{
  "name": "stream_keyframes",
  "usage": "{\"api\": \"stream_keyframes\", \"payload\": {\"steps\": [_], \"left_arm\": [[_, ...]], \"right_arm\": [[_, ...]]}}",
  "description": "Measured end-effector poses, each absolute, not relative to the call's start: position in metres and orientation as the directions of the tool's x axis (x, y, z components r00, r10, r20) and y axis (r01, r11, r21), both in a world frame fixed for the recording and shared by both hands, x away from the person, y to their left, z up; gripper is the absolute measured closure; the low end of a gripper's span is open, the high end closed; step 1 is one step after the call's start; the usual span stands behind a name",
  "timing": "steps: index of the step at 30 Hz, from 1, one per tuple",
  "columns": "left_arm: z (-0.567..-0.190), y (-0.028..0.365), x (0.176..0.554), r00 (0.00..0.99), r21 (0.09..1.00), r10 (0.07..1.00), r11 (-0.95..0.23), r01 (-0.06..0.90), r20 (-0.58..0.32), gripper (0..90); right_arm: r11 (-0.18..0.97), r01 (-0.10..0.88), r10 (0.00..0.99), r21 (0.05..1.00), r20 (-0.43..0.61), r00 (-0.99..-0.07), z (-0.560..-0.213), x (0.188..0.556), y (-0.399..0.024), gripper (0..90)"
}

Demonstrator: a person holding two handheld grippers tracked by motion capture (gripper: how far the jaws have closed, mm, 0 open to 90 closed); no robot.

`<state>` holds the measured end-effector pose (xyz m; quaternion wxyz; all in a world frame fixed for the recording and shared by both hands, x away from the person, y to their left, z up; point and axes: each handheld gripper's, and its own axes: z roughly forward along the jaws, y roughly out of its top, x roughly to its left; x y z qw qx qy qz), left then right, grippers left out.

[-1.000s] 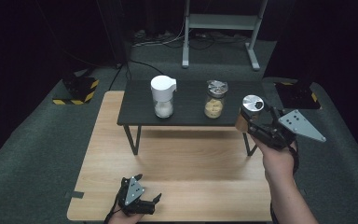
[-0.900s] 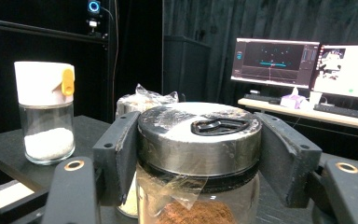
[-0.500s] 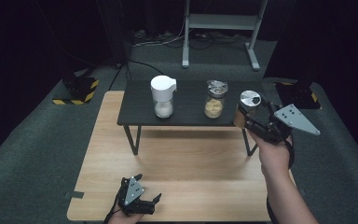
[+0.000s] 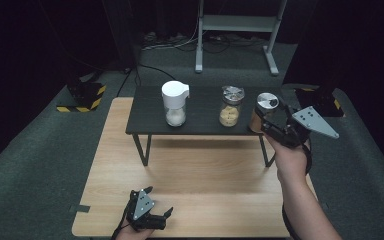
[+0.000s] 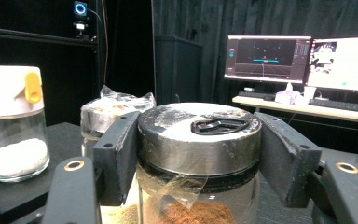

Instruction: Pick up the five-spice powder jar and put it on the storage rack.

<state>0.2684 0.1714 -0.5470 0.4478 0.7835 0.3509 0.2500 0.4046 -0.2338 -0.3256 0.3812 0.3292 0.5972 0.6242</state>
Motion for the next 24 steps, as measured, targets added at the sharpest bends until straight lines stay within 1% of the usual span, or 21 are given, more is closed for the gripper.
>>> {"api": "stream_keyframes", "payload": {"steps": [24], "left_arm": [[-0.547, 0.172, 0.268, 0.629, 0.879, 0.774, -0.350, 0.325, 0.075, 1.0]], "right_arm": [[-0.009, -0.058, 0.881, 0.998, -0.020, -0.472, -0.328, 0.430, -0.233, 34.2]]}}
